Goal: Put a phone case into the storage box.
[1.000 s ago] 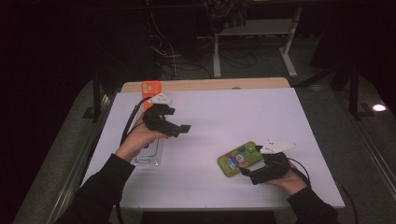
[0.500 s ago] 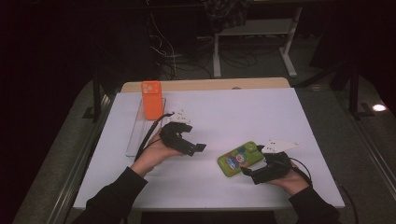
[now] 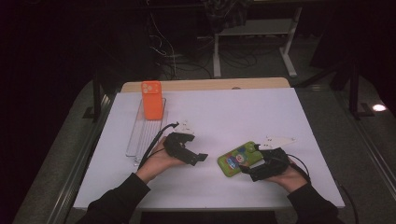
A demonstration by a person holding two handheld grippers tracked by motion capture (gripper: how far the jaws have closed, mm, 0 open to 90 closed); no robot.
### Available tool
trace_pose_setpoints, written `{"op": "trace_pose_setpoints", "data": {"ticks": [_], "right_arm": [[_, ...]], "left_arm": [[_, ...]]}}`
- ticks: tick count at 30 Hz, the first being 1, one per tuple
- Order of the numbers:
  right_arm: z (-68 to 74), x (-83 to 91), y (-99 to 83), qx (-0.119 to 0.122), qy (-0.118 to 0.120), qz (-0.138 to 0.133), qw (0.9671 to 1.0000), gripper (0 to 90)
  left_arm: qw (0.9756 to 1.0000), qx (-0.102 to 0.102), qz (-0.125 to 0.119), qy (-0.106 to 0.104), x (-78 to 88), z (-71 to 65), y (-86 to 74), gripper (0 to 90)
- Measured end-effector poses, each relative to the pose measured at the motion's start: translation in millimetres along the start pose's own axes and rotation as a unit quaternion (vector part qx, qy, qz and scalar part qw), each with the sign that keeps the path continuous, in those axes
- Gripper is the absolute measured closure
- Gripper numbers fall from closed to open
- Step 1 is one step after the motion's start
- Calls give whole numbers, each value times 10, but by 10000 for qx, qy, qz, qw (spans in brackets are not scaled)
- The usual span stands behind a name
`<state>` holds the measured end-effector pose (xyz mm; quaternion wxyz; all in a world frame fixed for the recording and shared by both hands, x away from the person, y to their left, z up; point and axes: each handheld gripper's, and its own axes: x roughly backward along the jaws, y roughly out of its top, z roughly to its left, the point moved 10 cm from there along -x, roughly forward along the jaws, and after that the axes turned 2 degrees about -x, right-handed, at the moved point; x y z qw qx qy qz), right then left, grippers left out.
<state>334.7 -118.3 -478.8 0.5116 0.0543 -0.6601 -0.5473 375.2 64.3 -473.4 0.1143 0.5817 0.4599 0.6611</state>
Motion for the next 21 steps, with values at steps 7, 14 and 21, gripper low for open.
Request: {"op": "trace_pose_setpoints", "data": {"ticks": [7, 14, 21], "right_arm": [[40, -78, 144, -188, 102, 159, 9996, 159], [60, -250, 247, -455, 118, 429, 9980, 412], [125, -475, 369, -429, 269, 554, 9972, 675]], "left_arm": [[9996, -206, 168, -20, -18, -26, -63, 58], [9996, -226, 188, -31, -26, -29, -72, 56], [9995, -263, 192, -23, -10, -12, -71, 56]]}}
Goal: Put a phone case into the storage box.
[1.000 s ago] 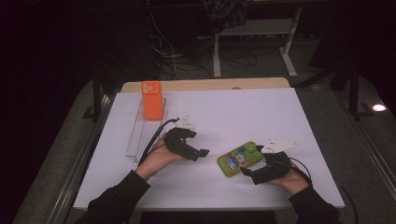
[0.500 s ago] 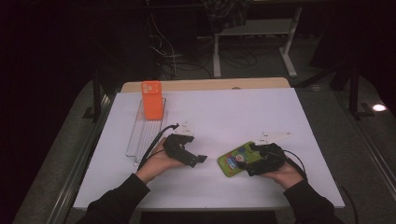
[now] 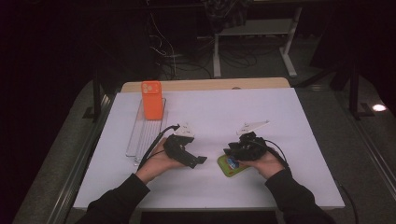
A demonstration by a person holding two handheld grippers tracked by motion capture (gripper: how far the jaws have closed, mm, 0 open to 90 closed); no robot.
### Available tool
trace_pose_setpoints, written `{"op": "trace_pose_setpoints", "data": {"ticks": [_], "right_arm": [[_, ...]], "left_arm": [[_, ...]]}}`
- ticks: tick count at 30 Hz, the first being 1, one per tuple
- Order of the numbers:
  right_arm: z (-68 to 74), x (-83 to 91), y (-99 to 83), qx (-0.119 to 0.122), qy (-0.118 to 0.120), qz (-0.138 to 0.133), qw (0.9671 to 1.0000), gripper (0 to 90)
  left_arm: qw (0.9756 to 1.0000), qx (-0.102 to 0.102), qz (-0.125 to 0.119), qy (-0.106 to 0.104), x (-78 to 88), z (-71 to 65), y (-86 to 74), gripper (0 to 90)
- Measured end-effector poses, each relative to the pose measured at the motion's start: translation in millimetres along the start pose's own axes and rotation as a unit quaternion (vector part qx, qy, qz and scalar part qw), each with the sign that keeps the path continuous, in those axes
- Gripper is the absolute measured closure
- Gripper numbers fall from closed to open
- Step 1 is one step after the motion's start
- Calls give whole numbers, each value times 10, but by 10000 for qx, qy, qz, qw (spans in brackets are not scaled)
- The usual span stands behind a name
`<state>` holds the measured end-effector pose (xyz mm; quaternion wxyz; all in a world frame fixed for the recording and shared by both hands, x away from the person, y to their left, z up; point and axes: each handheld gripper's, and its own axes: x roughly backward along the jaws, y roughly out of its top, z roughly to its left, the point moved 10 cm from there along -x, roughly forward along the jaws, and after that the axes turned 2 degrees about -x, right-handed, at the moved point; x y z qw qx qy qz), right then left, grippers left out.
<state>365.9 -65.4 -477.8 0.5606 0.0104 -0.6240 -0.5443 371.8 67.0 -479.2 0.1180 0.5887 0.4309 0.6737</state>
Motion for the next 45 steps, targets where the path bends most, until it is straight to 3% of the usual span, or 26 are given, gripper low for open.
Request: {"op": "trace_pose_setpoints", "data": {"ticks": [8, 15, 21, 29, 36, 43, 45], "right_arm": [[57, -249, 30, 56, 182, 329, 9993, 876], [75, -467, 36, 85, 110, 598, 9981, 882], [77, -526, -21, 293, 70, 776, 9965, 882], [135, -465, -109, 340, 121, 965, 9947, 883], [174, -297, -286, 375, 191, 1108, 9930, 883], [112, -130, -438, 418, 57, 1170, 9922, 883], [89, -70, -482, 335, 36, 1164, 9926, 883]], "left_arm": [[10000, 40, -51, 21, -1, 4, 11, 56], [10000, 41, -41, 14, 3, 9, 5, 56], [10000, 21, -24, 7, 16, 20, -3, 56], [10000, 43, -39, -3, 29, 29, 1, 56], [10000, 48, -41, -11, 27, 13, 5, 56], [10000, 61, -49, -19, 27, 9, 6, 57], [9999, 87, -46, -33, 25, 0, 5, 57]]}}
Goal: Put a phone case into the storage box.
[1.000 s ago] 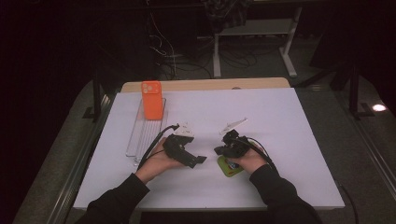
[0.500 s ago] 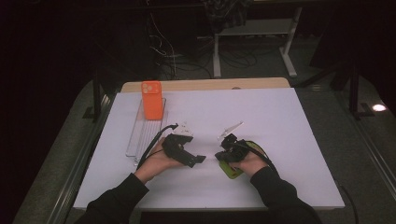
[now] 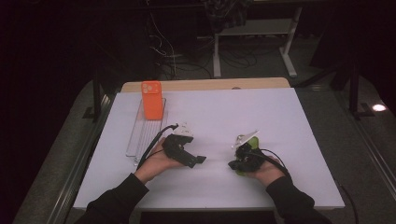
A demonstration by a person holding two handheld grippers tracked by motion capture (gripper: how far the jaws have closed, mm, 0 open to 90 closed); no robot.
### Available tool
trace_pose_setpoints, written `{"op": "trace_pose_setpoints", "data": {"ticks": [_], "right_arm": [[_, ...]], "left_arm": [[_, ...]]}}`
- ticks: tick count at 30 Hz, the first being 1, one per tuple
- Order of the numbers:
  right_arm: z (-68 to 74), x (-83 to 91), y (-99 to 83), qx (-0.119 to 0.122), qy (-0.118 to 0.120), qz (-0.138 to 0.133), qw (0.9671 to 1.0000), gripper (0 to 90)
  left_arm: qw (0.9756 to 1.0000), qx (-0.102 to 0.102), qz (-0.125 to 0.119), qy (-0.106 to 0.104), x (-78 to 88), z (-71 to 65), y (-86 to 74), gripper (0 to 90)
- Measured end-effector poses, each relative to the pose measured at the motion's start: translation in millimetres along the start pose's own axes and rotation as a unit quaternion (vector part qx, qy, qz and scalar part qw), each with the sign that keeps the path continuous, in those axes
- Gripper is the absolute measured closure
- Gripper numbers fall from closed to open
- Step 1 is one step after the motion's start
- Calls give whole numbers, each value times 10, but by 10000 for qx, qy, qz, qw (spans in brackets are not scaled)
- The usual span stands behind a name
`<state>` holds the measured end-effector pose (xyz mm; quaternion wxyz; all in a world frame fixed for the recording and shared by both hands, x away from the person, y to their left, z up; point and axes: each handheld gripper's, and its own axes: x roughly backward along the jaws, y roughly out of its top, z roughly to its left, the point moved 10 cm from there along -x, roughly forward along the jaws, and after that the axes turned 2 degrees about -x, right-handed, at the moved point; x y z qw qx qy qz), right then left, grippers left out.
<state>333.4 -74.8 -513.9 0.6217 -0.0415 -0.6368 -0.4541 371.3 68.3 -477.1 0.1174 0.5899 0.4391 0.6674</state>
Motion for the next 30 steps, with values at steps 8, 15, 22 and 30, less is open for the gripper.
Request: {"op": "trace_pose_setpoints", "data": {"ticks": [8, 15, 22, 30], "right_arm": [[-189, 169, -199, -221, -180, 1, 9996, 883], [-449, 317, -312, -472, -404, -88, 9980, 883], [-378, 435, -209, -480, -42, -595, 9971, 758], [-146, 563, -106, -206, 328, -1428, 9890, 219]], "left_arm": [[10000, -22, 32, -16, -5, 1, -7, 57], [10000, 1, 23, -49, -3, -13, -4, 57], [10000, -7, -3, -83, -1, -26, 5, 60], [9999, 2, -84, -78, 10, -24, 26, 59]]}}
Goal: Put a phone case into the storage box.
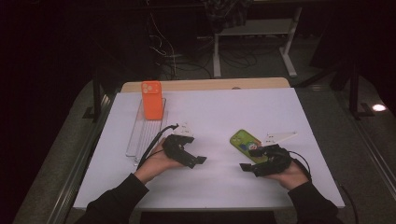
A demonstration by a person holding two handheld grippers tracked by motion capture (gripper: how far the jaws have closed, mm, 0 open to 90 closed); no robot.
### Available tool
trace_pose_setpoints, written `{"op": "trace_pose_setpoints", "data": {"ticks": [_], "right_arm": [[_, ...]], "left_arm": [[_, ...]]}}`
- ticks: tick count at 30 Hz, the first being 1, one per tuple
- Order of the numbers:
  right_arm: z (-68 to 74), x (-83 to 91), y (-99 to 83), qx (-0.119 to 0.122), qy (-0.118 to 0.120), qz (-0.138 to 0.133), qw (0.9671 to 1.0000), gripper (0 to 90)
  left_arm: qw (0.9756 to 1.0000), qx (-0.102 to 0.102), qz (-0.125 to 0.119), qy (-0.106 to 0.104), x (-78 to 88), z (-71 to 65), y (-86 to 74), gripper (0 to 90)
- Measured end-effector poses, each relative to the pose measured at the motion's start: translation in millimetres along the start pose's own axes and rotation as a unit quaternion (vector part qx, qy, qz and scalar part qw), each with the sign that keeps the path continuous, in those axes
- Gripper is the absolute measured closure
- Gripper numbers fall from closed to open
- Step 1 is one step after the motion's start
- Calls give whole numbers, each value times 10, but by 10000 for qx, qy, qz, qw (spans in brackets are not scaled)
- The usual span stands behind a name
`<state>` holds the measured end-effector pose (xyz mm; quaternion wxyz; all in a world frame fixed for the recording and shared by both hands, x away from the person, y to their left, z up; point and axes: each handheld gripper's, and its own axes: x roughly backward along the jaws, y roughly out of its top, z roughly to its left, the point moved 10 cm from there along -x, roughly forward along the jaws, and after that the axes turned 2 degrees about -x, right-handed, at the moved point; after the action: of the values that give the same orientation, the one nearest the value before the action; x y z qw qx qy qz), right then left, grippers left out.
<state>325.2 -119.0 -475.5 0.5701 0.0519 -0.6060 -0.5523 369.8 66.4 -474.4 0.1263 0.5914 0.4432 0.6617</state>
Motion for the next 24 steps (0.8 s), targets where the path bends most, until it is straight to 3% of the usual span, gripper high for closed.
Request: {"op": "trace_pose_setpoints", "data": {"ticks": [2, 4, 6, 14, 21, 24], "right_arm": [[24, -30, -53, 44, -27, 31, 10000, 119], [20, -49, -90, 119, -139, -3, 9998, 62], [23, -61, -101, 148, -108, -42, 9998, 12], [11, -61, -109, 188, -191, -23, 9996, 0], [2, -14, -67, 189, -311, 161, 9992, 0], [-26, 17, -20, 116, -375, 233, 9990, 21]], "left_arm": [[10000, 4, -3, 6, 1, 2, 1, 59], [10000, 16, -6, -8, 1, 0, 1, 56], [10000, 7, 9, 24, 2, 6, 0, 39], [10000, 13, -50, -1, 7, 2, 13, 11], [9999, 129, -80, 1, -8, -7, 13, 0], [10000, 32, -36, -27, -10, 8, 9, 0]]}}
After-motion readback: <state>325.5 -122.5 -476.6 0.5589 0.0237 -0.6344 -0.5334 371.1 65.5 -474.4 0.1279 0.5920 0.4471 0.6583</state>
